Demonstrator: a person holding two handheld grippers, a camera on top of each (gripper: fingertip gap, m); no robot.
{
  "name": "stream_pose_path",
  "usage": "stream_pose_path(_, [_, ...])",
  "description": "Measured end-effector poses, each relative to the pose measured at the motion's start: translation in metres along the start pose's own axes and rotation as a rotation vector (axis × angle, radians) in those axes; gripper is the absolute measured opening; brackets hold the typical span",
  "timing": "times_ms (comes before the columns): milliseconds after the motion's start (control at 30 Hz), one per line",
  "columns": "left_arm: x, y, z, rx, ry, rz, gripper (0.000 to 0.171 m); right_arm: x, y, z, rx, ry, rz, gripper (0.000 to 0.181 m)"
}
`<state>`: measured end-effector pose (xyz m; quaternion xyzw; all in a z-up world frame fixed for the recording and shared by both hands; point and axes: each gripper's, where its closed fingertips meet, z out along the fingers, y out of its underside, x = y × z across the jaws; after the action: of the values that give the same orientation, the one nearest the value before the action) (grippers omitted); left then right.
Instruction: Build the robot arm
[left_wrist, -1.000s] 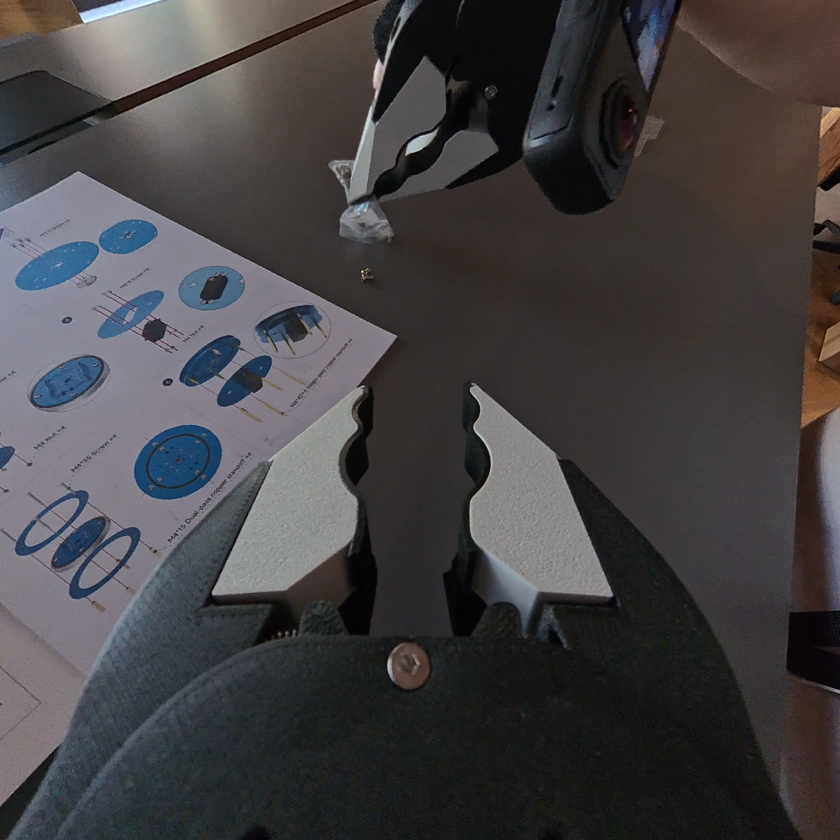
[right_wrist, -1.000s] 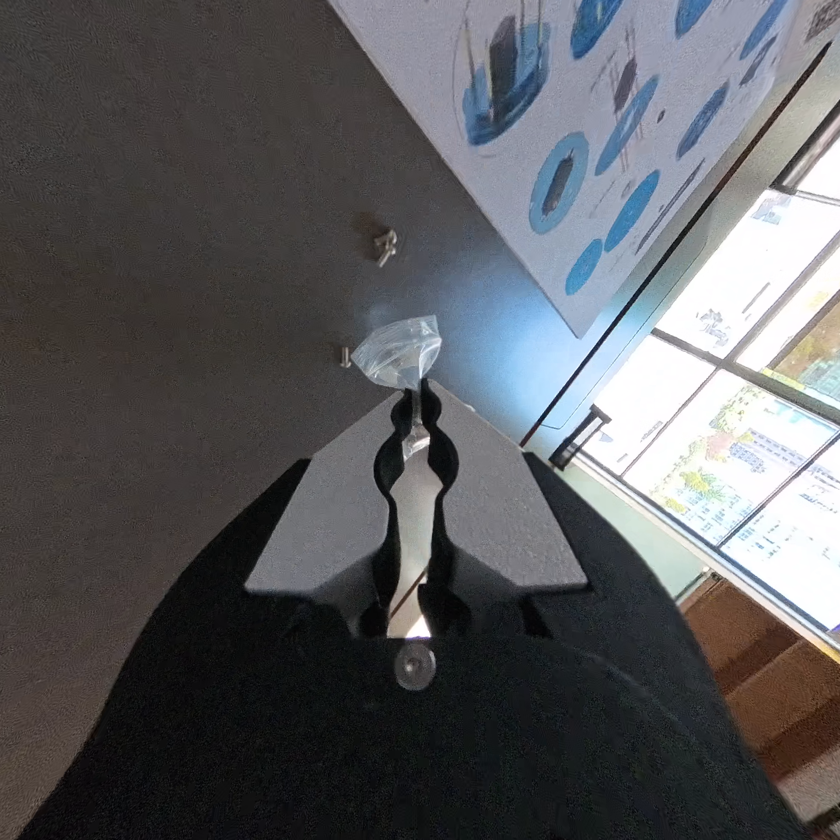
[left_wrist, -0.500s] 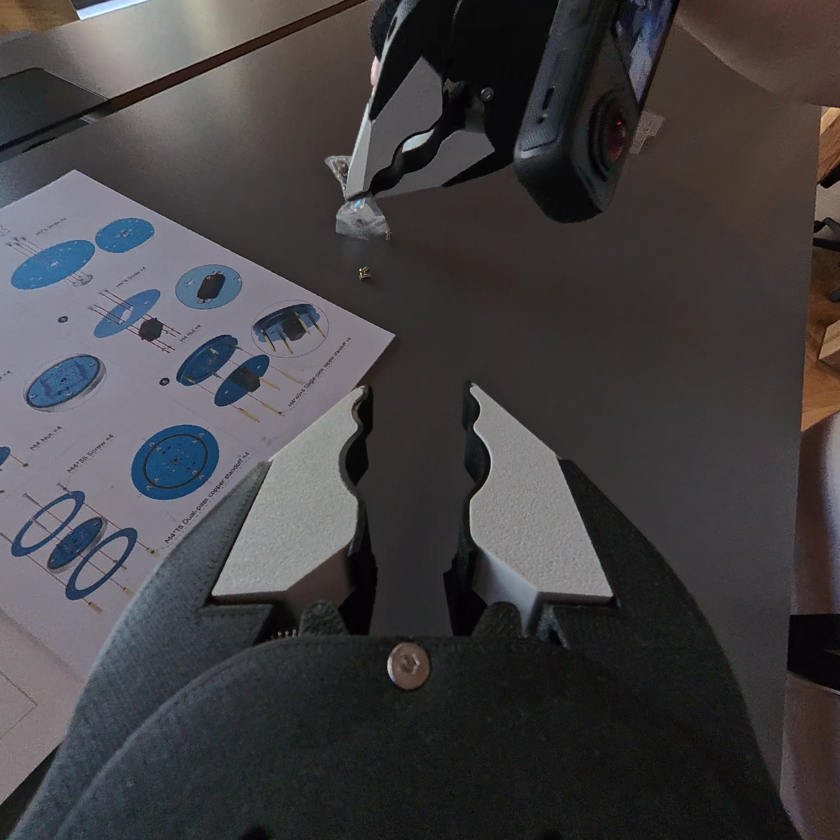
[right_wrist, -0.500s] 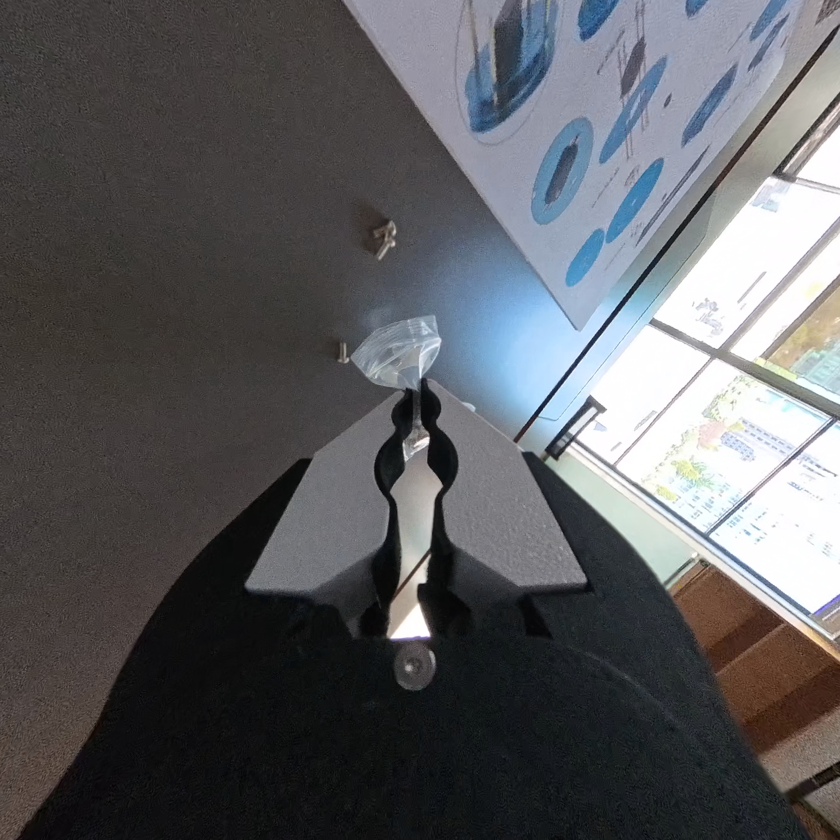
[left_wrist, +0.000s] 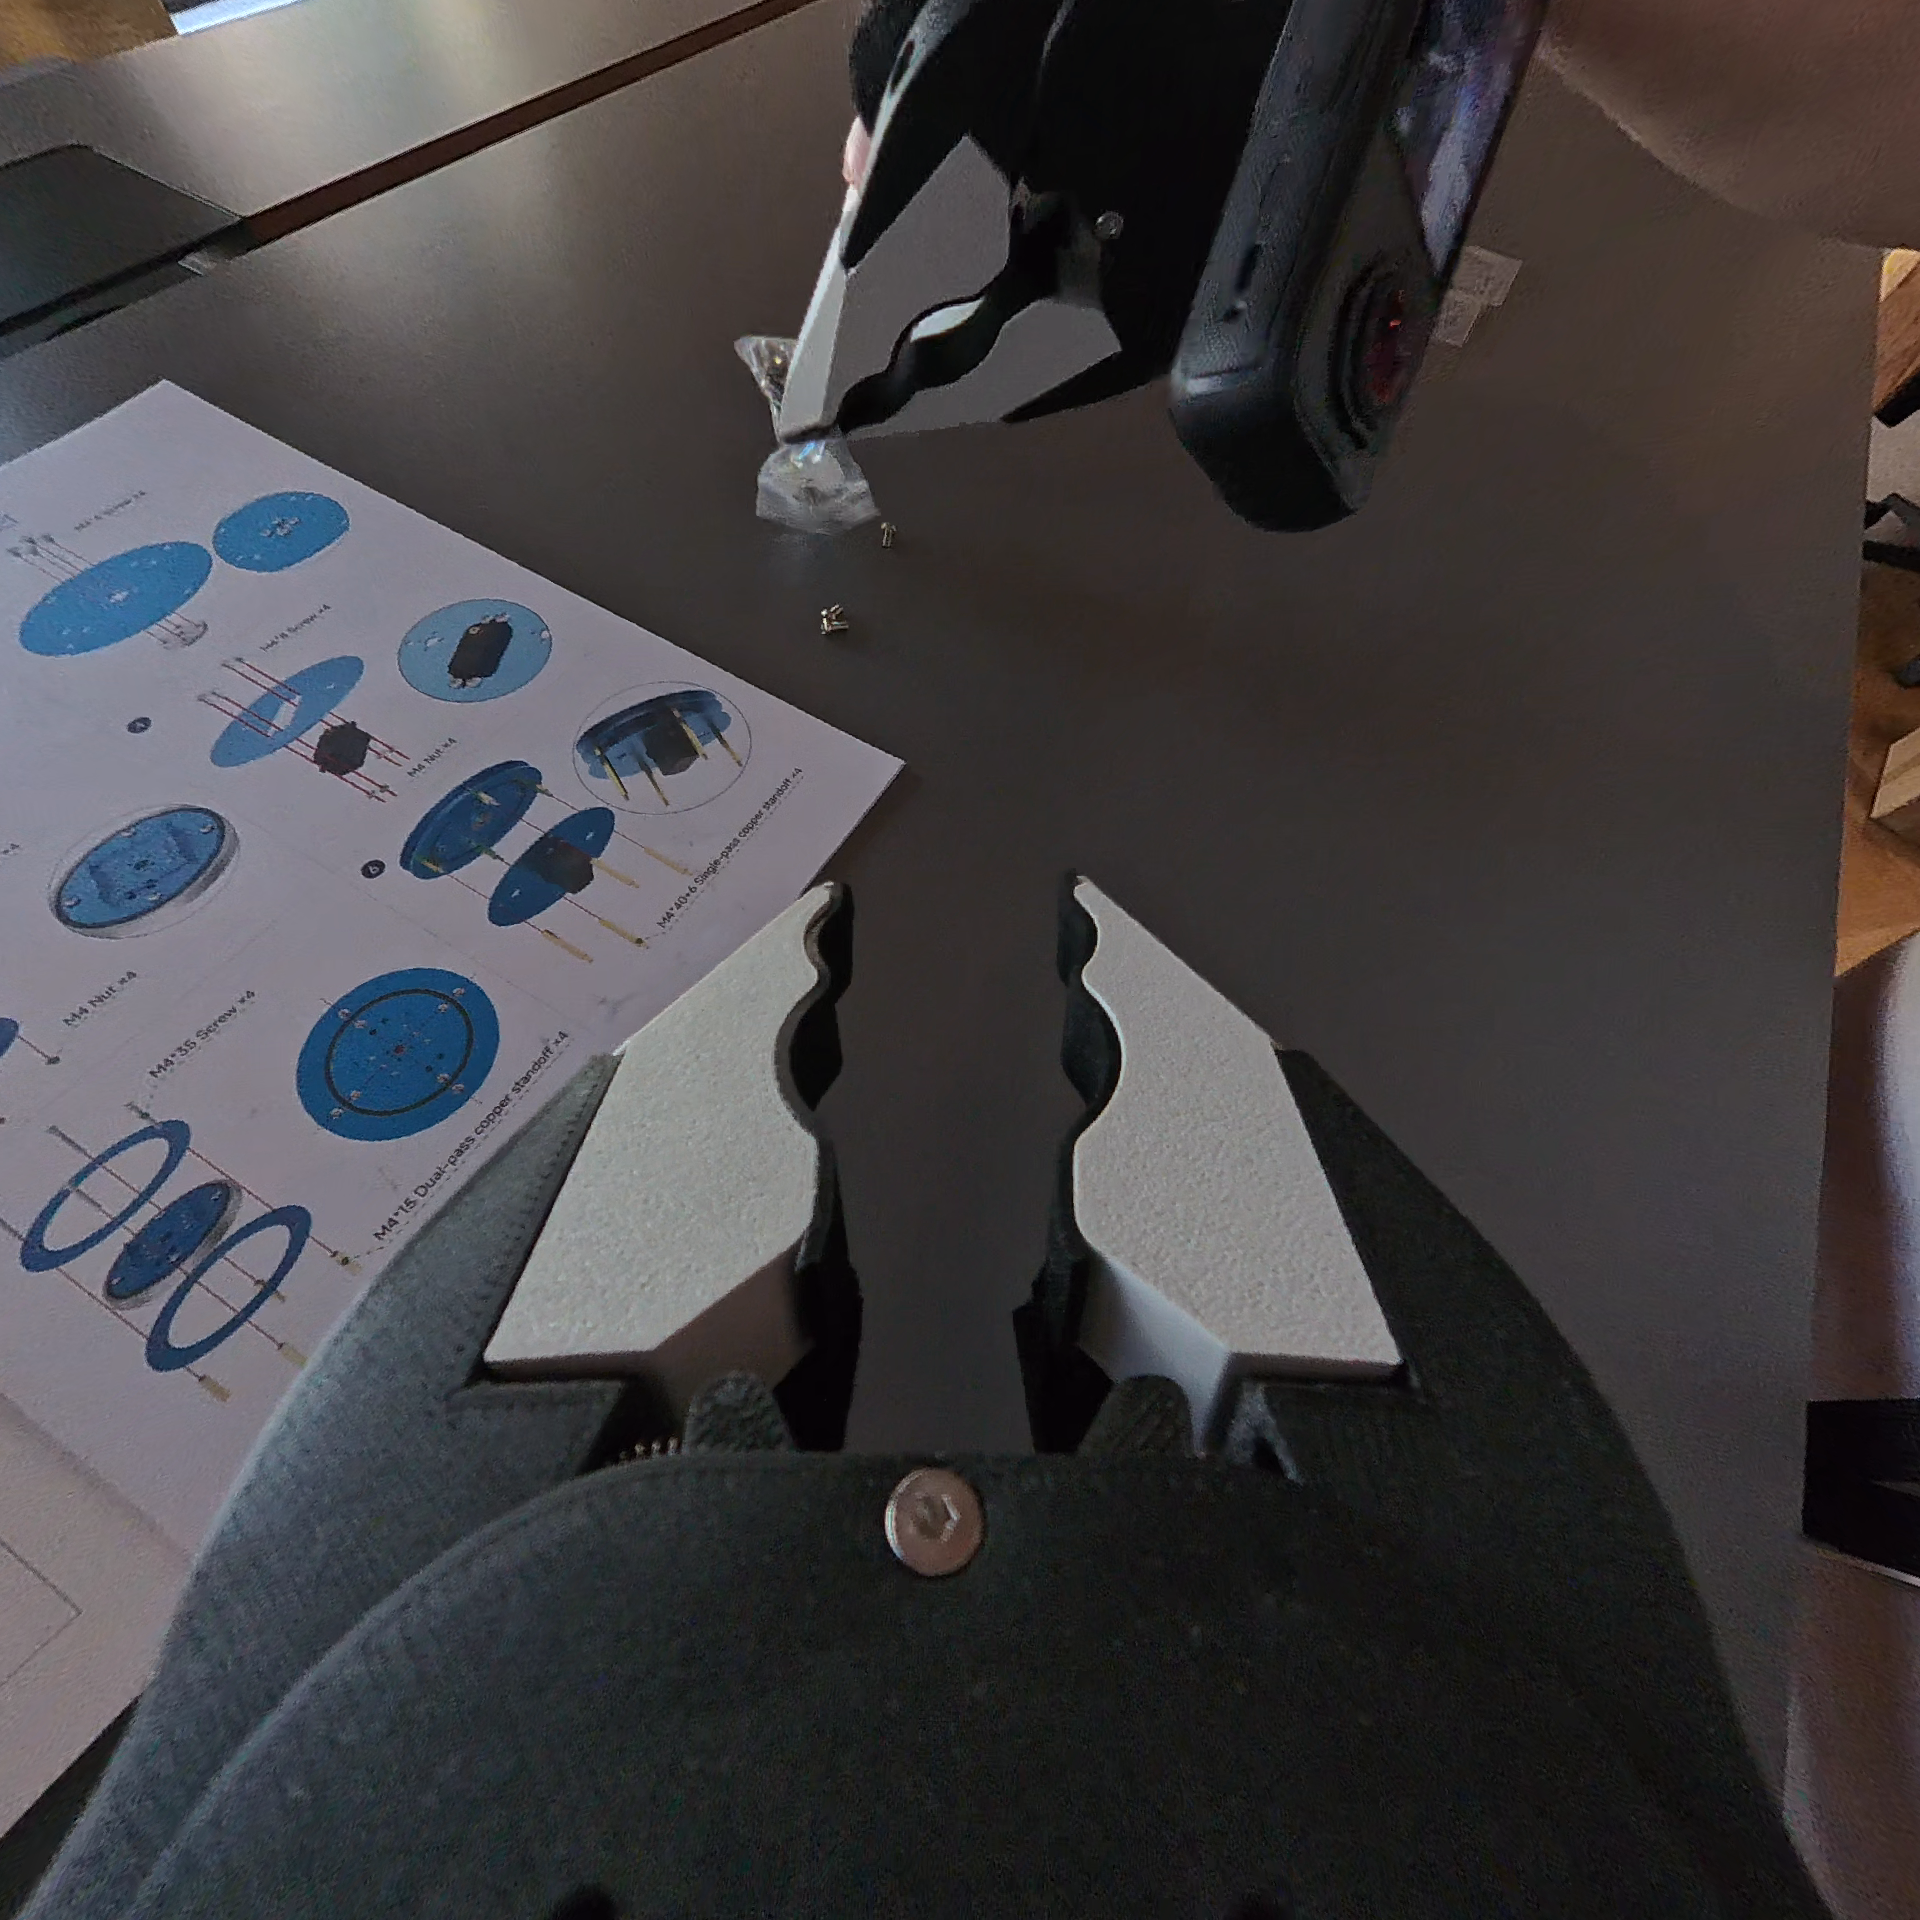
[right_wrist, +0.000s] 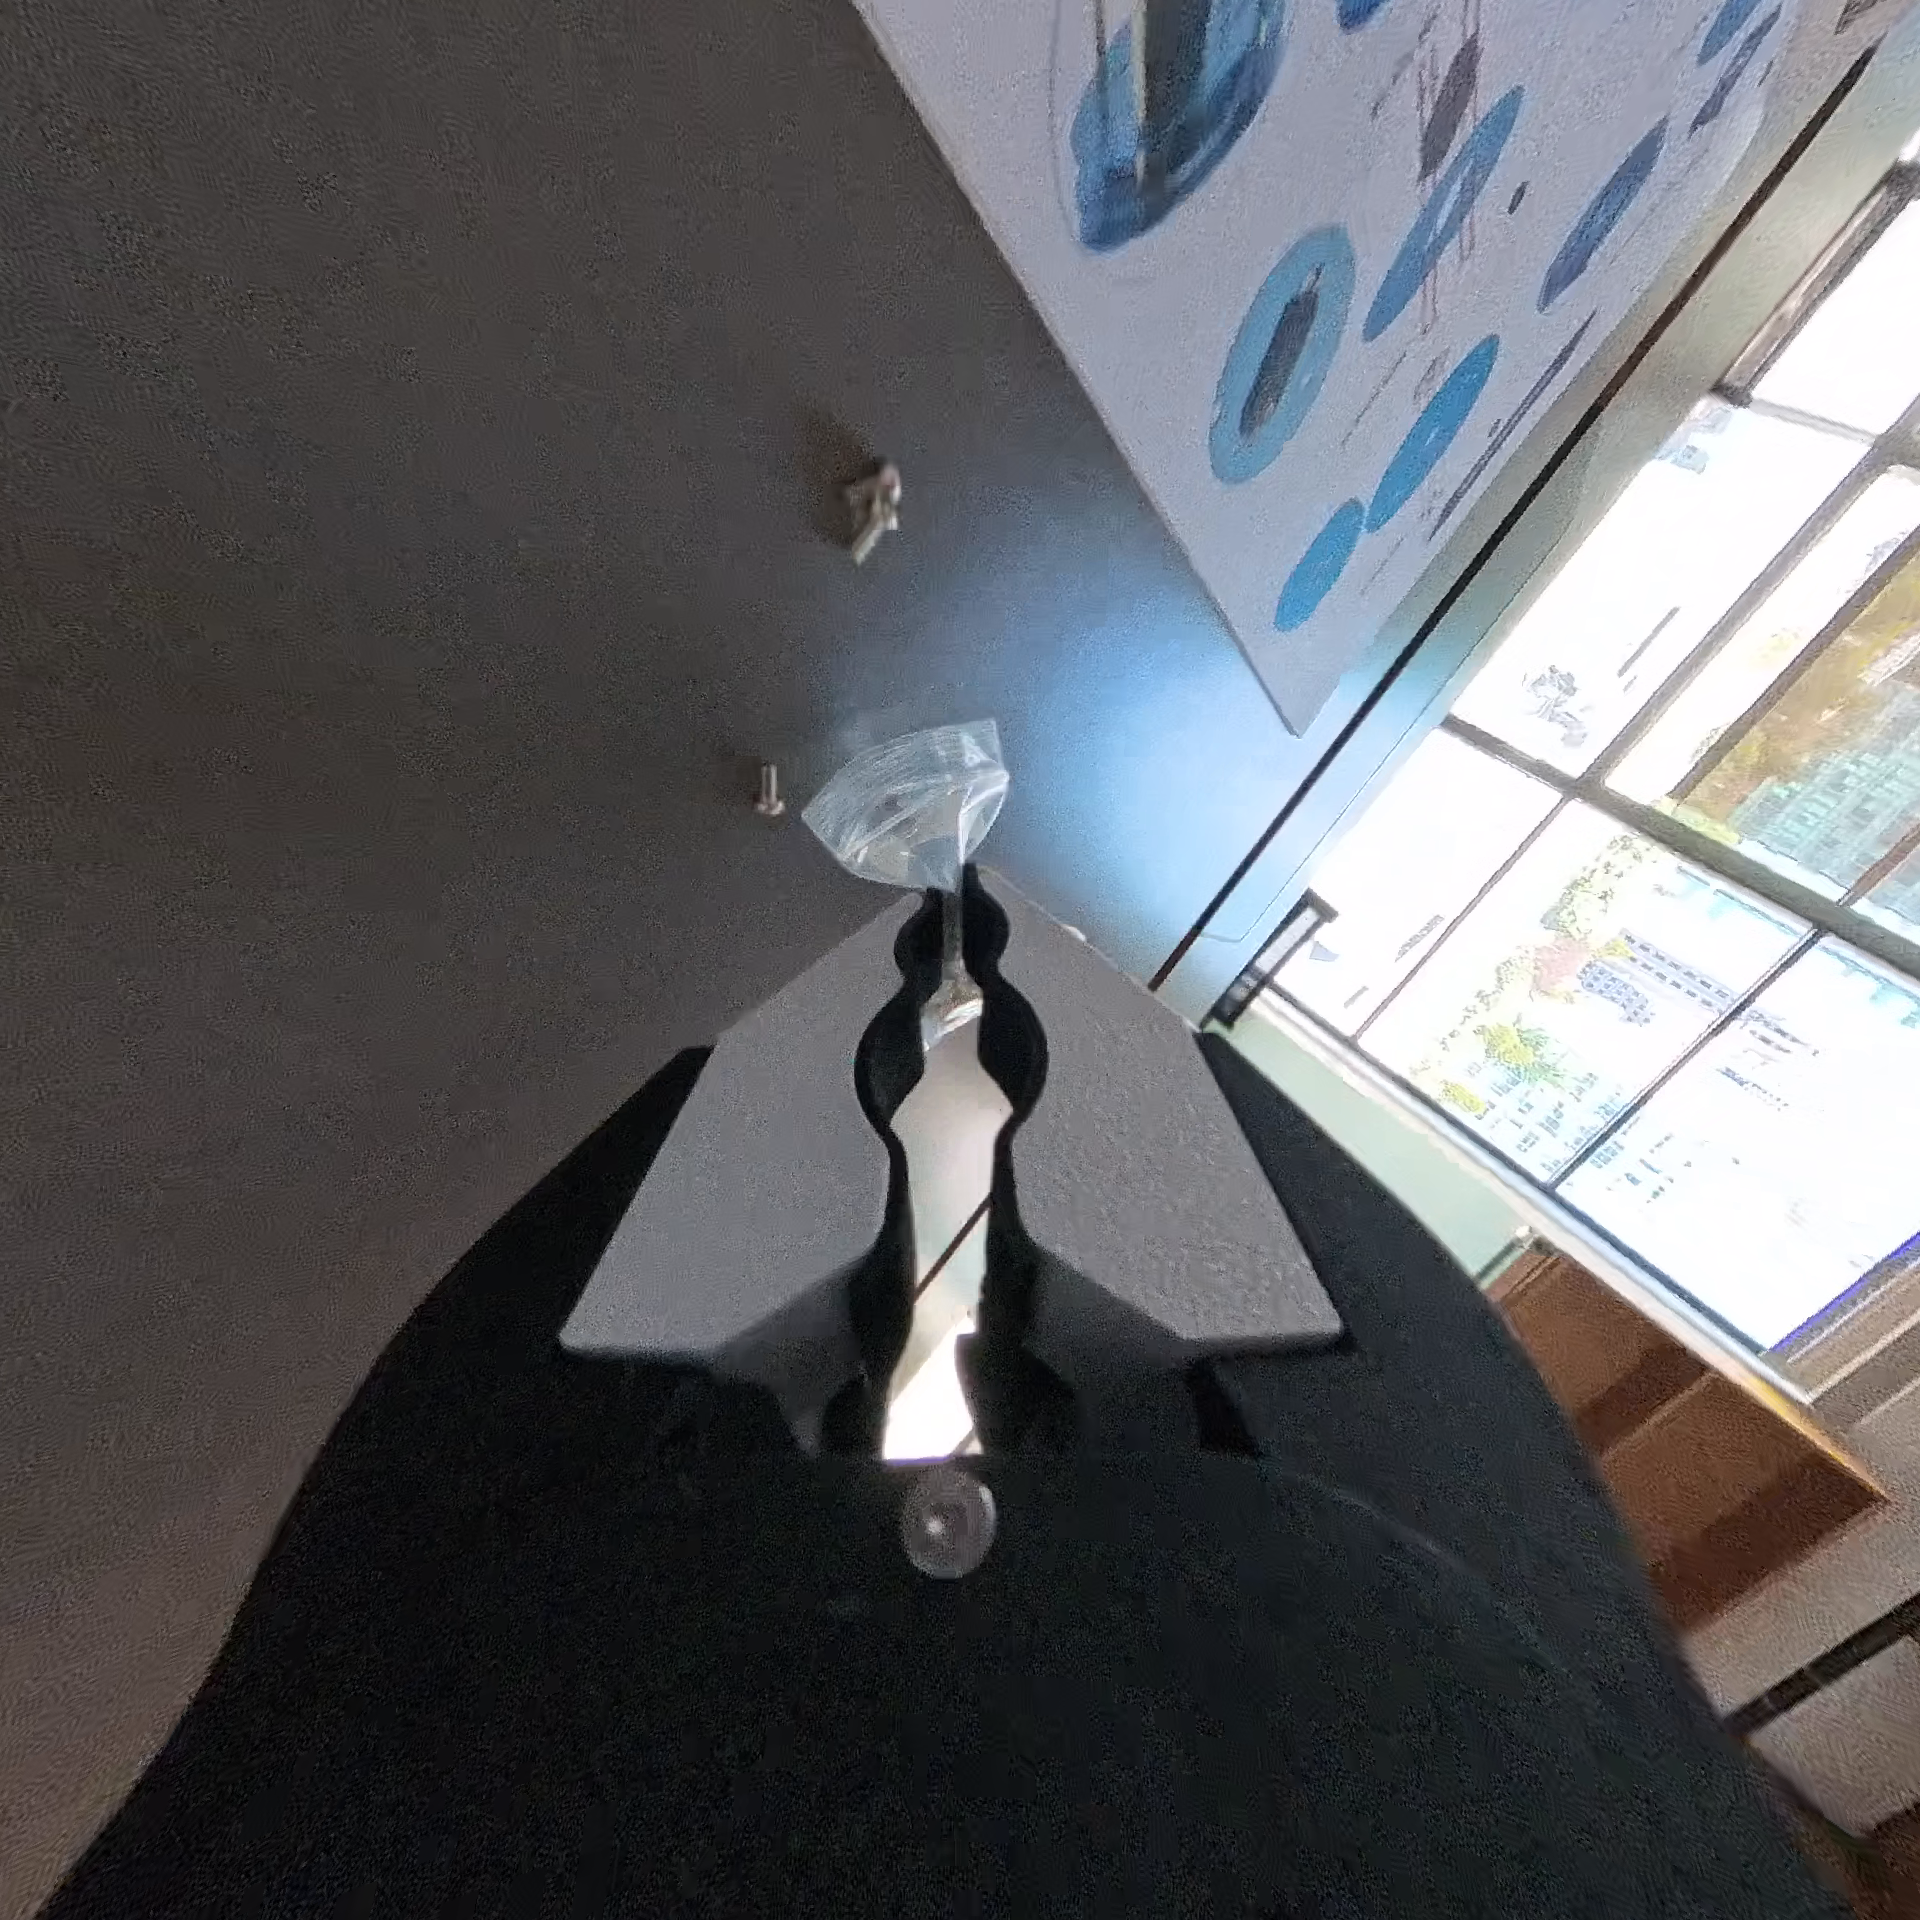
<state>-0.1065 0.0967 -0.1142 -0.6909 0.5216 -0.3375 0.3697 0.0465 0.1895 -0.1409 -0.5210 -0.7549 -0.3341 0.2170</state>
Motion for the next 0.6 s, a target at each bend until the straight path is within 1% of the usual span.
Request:
stream_pose_path(33, [0.0,0.0,0.0,0.0,0.0,-0.001,0.038,0.0,-0.011,-0.004,0.052,0.012,-0.01,0.002])
stream_pose_path(67, [0.0,-0.001,0.0,0.004,0.003,-0.003,0.038,0.001,-0.013,-0.005,0.074,0.015,0.001,0.001])
stream_pose_path(133, [0.001,-0.001,0.0,0.004,0.004,-0.003,0.038,0.004,0.003,0.0,-0.01,0.024,0.0,0.003])
stream_pose_path(233, [0.001,-0.001,-0.001,0.005,0.004,-0.003,0.038,0.003,-0.011,-0.004,0.049,0.041,-0.03,0.002])
stream_pose_path(300, [0.001,-0.001,-0.001,0.005,0.004,0.0,0.038,0.004,0.003,0.001,-0.004,0.038,-0.024,0.002])
stream_pose_path(333, [0.001,-0.001,-0.001,0.005,0.002,0.001,0.038,0.002,0.004,0.0,0.002,0.025,-0.005,0.002])
stream_pose_path(400, [0.002,-0.002,-0.002,0.007,0.008,-0.003,0.038,0.003,0.0,-0.006,0.066,0.014,0.049,0.002])
stream_pose_path(533, [0.006,-0.005,-0.003,0.018,0.013,0.009,0.038,0.021,0.015,-0.017,0.125,0.016,0.186,0.002])
stream_pose_path(600, [0.008,-0.004,-0.003,0.015,0.02,0.008,0.038,0.026,0.013,-0.024,0.148,0.03,0.186,0.002])
